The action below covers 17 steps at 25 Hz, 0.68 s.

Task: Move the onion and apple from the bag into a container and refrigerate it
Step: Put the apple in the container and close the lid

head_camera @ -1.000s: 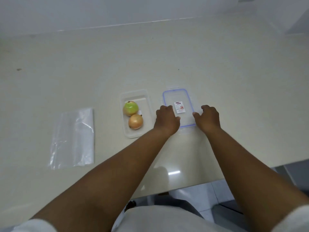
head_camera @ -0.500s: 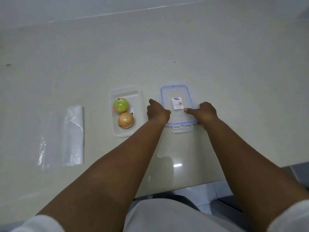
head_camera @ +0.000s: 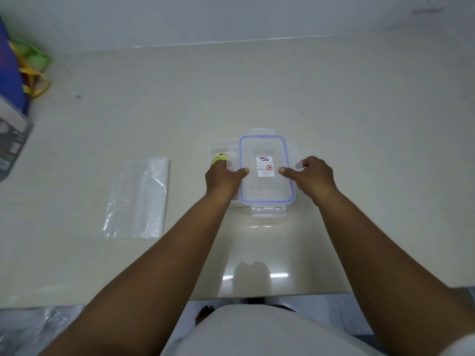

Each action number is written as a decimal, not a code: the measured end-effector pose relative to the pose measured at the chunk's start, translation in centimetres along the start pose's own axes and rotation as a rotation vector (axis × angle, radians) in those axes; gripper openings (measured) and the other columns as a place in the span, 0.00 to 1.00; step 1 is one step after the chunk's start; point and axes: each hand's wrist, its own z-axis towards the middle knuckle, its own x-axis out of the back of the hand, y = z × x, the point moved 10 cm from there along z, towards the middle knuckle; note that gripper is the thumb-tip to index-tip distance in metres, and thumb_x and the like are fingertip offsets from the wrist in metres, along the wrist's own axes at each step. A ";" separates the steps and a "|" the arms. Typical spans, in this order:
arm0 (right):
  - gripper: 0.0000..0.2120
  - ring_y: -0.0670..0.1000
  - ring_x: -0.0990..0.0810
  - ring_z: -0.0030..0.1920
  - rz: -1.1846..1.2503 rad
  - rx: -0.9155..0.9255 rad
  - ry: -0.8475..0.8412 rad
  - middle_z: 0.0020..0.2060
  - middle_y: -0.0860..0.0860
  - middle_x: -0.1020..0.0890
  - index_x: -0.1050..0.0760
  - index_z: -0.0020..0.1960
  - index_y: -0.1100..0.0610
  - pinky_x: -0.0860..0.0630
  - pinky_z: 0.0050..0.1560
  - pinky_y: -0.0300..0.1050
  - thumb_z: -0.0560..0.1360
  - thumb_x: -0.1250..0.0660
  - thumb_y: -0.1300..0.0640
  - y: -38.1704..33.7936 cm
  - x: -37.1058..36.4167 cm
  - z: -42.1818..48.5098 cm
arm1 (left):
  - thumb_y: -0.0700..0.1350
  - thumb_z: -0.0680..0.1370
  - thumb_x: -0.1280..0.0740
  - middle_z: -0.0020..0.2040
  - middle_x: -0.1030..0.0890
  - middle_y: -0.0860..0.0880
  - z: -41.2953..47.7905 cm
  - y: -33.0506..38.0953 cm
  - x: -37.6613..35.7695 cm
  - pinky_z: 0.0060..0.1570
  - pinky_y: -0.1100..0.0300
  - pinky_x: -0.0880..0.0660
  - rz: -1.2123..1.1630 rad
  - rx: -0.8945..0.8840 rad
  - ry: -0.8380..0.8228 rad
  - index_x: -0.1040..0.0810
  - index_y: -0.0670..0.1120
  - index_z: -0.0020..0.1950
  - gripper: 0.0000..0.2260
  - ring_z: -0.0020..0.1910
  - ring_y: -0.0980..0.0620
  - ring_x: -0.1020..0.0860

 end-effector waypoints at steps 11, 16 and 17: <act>0.27 0.53 0.24 0.46 -0.102 0.042 -0.067 0.46 0.50 0.24 0.28 0.51 0.56 0.29 0.45 0.46 0.64 0.25 0.39 -4.8 -8.6 0.9 | 0.51 0.69 0.24 0.61 0.22 0.44 4.5 -5.1 5.7 0.59 0.47 0.24 -0.010 0.142 0.038 0.27 0.43 0.65 0.28 0.56 0.43 0.21; 0.28 0.52 0.25 0.47 -0.107 0.022 -0.065 0.47 0.49 0.25 0.28 0.55 0.56 0.29 0.46 0.45 0.65 0.26 0.39 -3.9 -9.0 0.6 | 0.49 0.68 0.23 0.58 0.21 0.44 4.6 -6.4 5.4 0.51 0.50 0.20 -0.089 0.188 -0.013 0.26 0.43 0.64 0.27 0.51 0.44 0.20; 0.28 0.53 0.24 0.48 -0.103 0.022 -0.065 0.47 0.49 0.25 0.28 0.56 0.56 0.29 0.47 0.45 0.65 0.26 0.40 -3.8 -9.1 0.5 | 0.49 0.68 0.23 0.58 0.21 0.44 4.6 -6.5 5.3 0.51 0.49 0.20 -0.103 0.192 -0.024 0.26 0.43 0.64 0.27 0.50 0.44 0.19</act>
